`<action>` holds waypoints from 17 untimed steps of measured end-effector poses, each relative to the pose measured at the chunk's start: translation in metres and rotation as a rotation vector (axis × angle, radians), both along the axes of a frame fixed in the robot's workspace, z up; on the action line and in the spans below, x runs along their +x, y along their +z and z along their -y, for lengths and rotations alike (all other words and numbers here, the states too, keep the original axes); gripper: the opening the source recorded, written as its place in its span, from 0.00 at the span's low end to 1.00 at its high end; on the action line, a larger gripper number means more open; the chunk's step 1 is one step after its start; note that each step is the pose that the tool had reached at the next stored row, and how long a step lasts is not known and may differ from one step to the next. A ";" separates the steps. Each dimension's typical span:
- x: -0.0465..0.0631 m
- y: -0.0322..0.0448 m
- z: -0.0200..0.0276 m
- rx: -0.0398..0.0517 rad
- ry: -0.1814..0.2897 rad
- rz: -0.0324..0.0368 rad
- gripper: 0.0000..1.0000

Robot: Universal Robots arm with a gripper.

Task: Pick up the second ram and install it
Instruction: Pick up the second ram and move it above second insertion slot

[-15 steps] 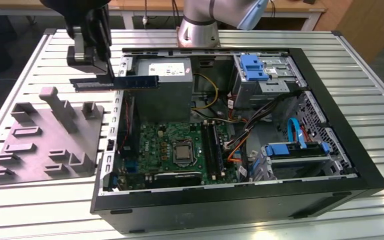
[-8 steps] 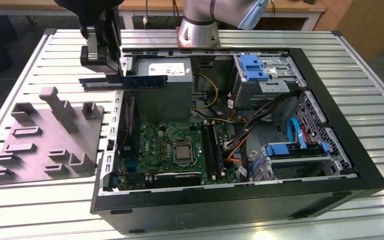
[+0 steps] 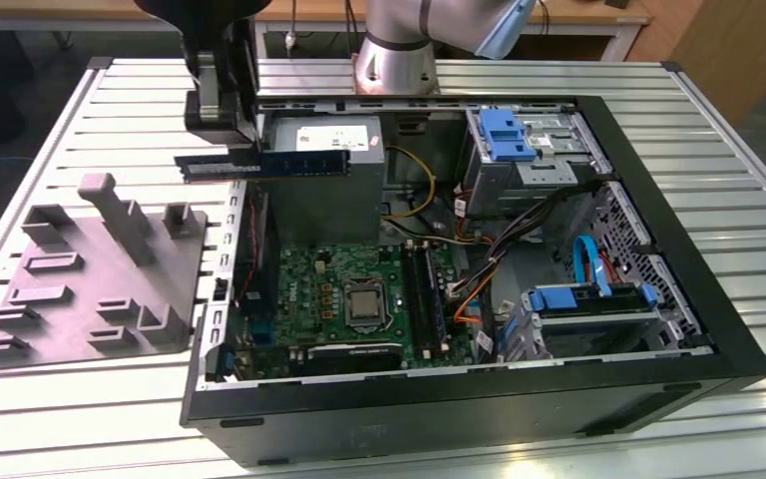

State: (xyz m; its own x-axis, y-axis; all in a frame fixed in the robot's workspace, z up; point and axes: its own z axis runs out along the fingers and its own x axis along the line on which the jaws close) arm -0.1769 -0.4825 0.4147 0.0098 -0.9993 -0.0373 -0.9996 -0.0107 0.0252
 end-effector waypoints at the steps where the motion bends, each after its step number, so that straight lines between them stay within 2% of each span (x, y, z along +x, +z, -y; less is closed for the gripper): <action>1: 0.001 -0.0001 0.0000 0.0001 0.000 0.0001 0.11; 17: 0.017 0.0000 0.0000 0.0000 0.000 0.0000 0.11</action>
